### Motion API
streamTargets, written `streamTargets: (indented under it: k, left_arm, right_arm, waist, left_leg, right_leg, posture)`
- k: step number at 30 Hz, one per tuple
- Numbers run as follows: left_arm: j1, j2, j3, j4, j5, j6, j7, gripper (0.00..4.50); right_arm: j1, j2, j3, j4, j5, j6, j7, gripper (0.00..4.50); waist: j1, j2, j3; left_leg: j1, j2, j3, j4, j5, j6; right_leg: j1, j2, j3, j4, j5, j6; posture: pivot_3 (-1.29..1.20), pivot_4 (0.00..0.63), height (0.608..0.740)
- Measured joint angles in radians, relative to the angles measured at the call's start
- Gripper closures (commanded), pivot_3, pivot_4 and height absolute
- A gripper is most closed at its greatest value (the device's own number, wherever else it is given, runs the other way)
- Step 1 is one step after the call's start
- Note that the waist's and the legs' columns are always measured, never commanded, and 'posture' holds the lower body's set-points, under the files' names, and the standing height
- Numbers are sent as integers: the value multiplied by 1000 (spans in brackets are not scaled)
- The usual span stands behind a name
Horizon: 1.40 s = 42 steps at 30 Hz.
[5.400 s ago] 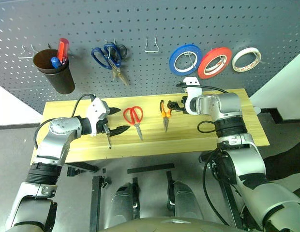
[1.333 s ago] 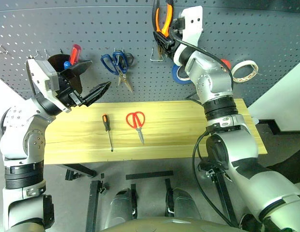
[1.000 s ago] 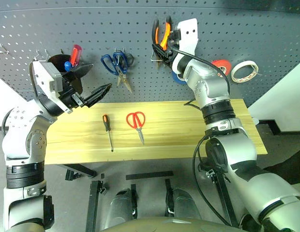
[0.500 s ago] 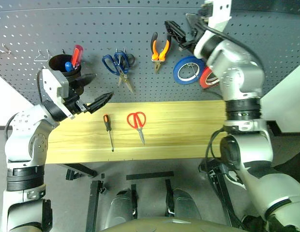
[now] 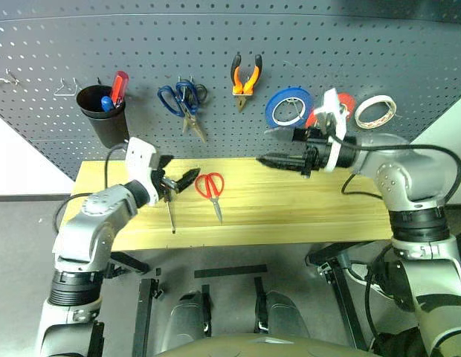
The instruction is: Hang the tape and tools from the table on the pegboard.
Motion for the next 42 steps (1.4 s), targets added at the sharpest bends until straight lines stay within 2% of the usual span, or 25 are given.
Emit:
streamTargets:
  k: [6,11,17,21,26,32,36,42]
  left_arm:
    - [-23,-111,-151,52,137,95,158,0]
    - [-95,-256,-147,127,189,170,288,0]
    - [-156,-427,-124,180,209,292,400,0]
    - [-191,-561,-78,245,248,339,533,0]
    - [-230,-616,-70,360,310,332,624,0]
    - [-295,-614,-17,517,362,269,736,0]
    - [-377,-612,17,619,363,214,781,0]
    - [-389,-612,24,657,357,164,782,0]
  right_arm:
    - [-12,-32,56,146,-52,-76,137,68]
    - [-78,-49,88,298,-129,-177,223,68]
    - [-126,-51,103,450,-199,-306,314,68]
    - [-139,-44,111,509,-238,-365,335,68]
    - [-140,-37,113,520,-263,-386,341,68]
    - [-149,-39,113,535,-285,-405,348,68]
    - [-150,-36,112,538,-298,-424,336,68]
    - [-150,-40,108,536,-303,-426,333,68]
  waist:
    - [1,0,2]
    - [2,0,10]
    - [1,1,45]
    - [0,1,75]
    - [-1,2,104]
    - [-2,2,128]
    - [-3,2,131]
    - [-2,2,134]
  left_leg:
    - [1,0,-1,0,0,0]
    - [2,0,-2,1,0,1]
    - [3,0,-7,1,-1,1]
    - [3,-1,-8,1,-1,2]
    - [2,-1,-8,1,-1,2]
    - [2,-2,-8,1,-2,3]
    - [1,-3,-9,0,-2,4]
    - [1,-5,-9,0,-3,5]
  right_leg:
    - [2,0,0,-1,0,0]
    - [5,0,0,-2,0,0]
    - [6,-1,0,-2,0,0]
    - [6,-2,-1,-2,0,0]
    - [5,-3,-1,-2,0,0]
    - [5,-5,-2,-2,0,0]
    - [5,-8,-4,-2,0,0]
    - [5,-12,-7,-2,0,0]
  posture:
    - [73,231,732]
    - [64,274,732]
    - [38,327,732]
    - [23,349,732]
    - [0,370,732]
    - [-21,375,732]
    - [-29,373,732]
    - [-37,371,732]
